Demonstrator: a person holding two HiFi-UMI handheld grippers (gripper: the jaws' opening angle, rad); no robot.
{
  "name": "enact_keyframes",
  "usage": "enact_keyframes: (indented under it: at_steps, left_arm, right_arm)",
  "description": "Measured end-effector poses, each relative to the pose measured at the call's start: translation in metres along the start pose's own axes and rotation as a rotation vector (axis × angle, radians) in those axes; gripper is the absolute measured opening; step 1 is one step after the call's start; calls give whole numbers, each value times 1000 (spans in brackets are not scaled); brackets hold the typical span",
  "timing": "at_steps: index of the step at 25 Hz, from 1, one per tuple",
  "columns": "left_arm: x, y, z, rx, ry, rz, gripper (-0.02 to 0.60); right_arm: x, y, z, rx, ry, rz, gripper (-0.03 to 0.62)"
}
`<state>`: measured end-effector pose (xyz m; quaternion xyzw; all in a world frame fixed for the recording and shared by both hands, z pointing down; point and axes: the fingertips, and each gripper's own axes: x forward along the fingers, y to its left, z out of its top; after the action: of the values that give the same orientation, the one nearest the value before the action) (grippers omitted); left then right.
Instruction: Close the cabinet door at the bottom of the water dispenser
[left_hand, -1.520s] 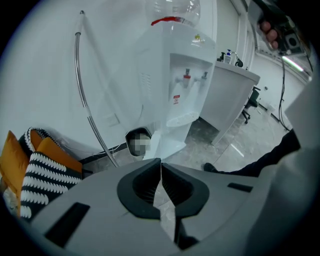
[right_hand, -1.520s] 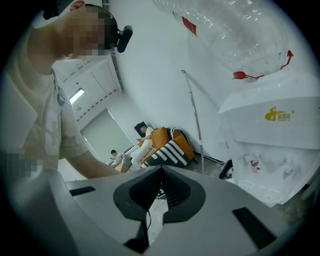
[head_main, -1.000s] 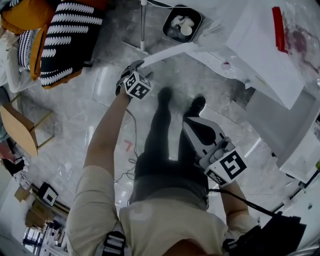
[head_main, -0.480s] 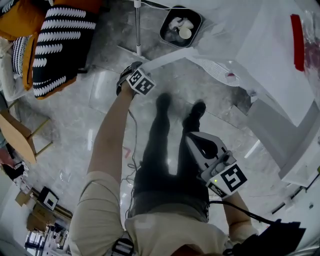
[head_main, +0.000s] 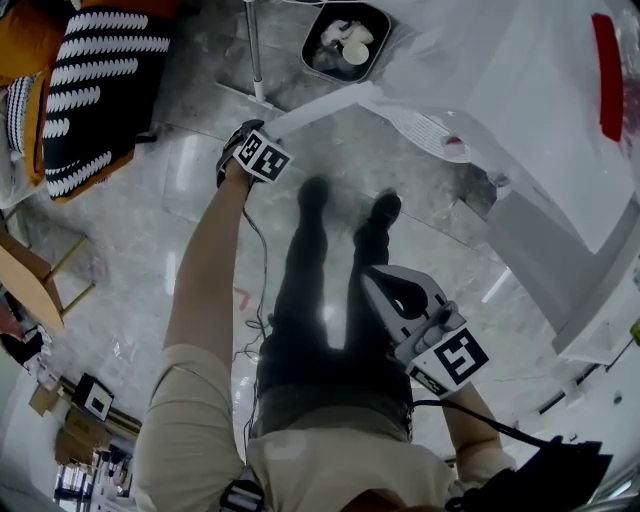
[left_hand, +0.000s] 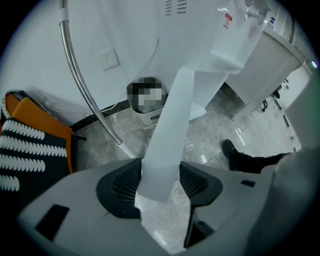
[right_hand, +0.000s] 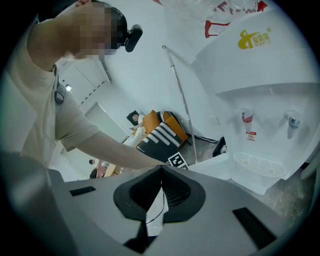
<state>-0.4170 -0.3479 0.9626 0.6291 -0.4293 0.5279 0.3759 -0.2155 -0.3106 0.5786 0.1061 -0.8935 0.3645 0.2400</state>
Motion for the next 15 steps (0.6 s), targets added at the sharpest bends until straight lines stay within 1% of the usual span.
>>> enact_keyframes:
  at_steps: [3, 6, 8, 11, 15]
  left_arm:
    - [2, -10, -5, 1, 11, -23, 230]
    - [4, -20, -7, -66, -4, -56, 230]
    - [7, -30, -7, -96, -15, -75, 230]
    - [9, -44, -11, -111, -24, -102, 229]
    - [8, -65, -16, -115, -28, -136, 225]
  right_arm:
    - [-1, -1, -2, 8, 1, -2, 11]
    - [-1, -4, -2, 15, -17, 0, 11]
    - [-1, -8, -2, 27, -37, 3, 11]
    - [-1, -11, -6, 32, -47, 5, 11]
    - [-2, -11, -15, 38, -22, 1, 11]
